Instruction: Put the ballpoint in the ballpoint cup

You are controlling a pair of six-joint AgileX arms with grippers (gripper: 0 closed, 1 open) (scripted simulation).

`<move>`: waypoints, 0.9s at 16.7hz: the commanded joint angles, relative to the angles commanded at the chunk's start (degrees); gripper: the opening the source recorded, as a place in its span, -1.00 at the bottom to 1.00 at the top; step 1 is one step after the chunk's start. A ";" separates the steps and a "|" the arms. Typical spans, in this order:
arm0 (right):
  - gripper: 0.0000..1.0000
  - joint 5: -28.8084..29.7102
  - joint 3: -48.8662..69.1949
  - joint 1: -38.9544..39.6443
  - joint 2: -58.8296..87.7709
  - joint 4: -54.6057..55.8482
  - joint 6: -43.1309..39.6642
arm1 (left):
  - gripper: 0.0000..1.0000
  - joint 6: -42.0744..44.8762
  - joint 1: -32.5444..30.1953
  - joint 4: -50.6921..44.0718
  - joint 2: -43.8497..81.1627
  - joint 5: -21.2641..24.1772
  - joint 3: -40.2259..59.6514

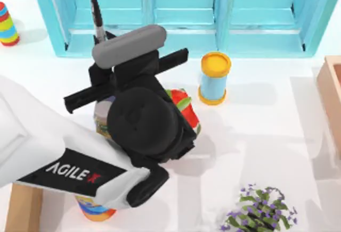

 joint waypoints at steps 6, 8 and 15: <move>1.00 0.00 0.00 0.00 0.00 0.00 0.00 | -1.00 -1.40 0.30 -1.33 -0.05 0.31 -0.19; 1.00 0.00 0.00 0.00 0.00 0.00 0.00 | -0.85 -1.40 0.30 -1.33 -0.05 0.31 -0.19; 1.00 0.00 0.00 0.00 0.00 0.00 0.00 | 0.21 -1.40 0.30 -1.33 -0.05 0.31 -0.19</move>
